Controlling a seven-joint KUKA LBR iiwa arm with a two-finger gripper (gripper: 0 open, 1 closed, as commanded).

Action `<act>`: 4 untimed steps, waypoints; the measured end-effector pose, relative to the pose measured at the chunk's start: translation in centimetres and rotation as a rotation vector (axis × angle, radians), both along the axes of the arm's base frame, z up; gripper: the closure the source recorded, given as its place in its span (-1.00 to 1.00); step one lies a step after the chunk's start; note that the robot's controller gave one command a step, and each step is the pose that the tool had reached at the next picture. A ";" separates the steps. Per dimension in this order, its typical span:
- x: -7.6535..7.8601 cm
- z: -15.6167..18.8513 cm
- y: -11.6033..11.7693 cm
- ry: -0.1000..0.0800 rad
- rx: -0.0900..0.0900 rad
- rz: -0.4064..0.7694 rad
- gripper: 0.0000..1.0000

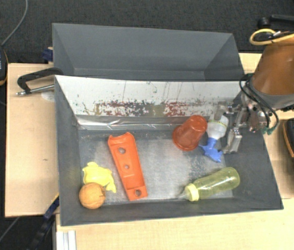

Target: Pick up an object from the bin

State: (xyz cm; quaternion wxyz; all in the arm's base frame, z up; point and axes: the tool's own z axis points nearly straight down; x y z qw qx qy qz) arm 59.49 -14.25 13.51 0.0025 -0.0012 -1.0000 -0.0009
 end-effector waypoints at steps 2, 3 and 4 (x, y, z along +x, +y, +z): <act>0.0 -5.1 0.6 -0.013 0.004 0.272 -1.00; -0.1 -2.2 0.5 -0.013 -0.001 0.434 -1.00; 0.0 -0.7 0.2 -0.017 -0.001 0.441 -1.00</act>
Offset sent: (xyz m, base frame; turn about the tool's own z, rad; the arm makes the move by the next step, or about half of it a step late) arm -0.0045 0.0036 -0.0651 -0.3183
